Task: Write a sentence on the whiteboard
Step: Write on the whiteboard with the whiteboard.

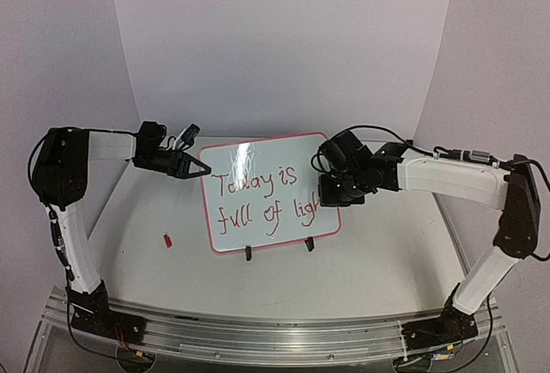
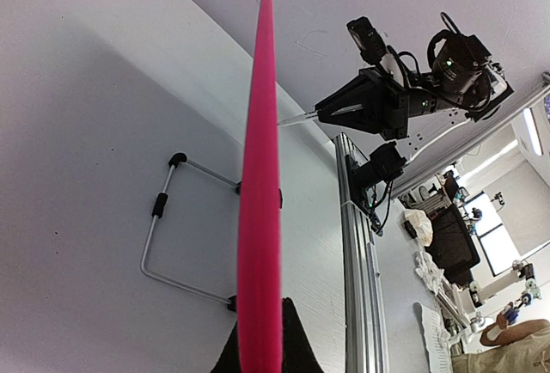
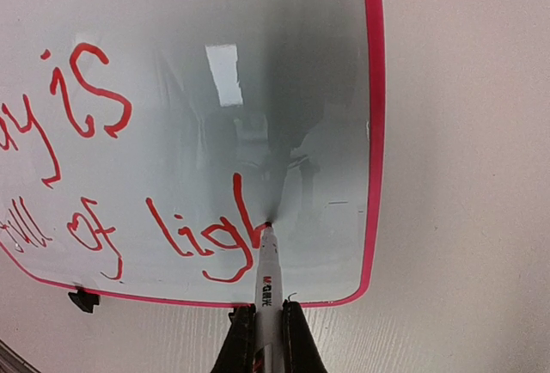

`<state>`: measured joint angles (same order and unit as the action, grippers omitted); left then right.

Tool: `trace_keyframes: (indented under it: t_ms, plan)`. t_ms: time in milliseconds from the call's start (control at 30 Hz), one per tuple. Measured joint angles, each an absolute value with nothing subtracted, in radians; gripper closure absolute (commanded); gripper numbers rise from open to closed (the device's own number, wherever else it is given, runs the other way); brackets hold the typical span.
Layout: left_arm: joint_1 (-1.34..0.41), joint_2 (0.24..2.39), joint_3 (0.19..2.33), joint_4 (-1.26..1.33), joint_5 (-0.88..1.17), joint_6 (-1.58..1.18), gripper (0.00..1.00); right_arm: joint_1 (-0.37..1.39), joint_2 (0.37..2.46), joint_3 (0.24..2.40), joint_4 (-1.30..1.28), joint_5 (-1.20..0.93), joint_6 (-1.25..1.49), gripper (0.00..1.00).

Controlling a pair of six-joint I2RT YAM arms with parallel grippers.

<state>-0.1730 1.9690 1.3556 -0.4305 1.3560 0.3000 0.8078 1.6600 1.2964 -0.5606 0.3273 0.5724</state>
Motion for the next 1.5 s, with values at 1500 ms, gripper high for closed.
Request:
trace_keyframes:
  t_ms: [1500]
  plan:
    - [-0.173, 1.969, 1.356, -0.436, 1.362, 0.308, 1.0, 0.808, 1.638, 1.23, -0.553, 0.314, 0.625, 1.0]
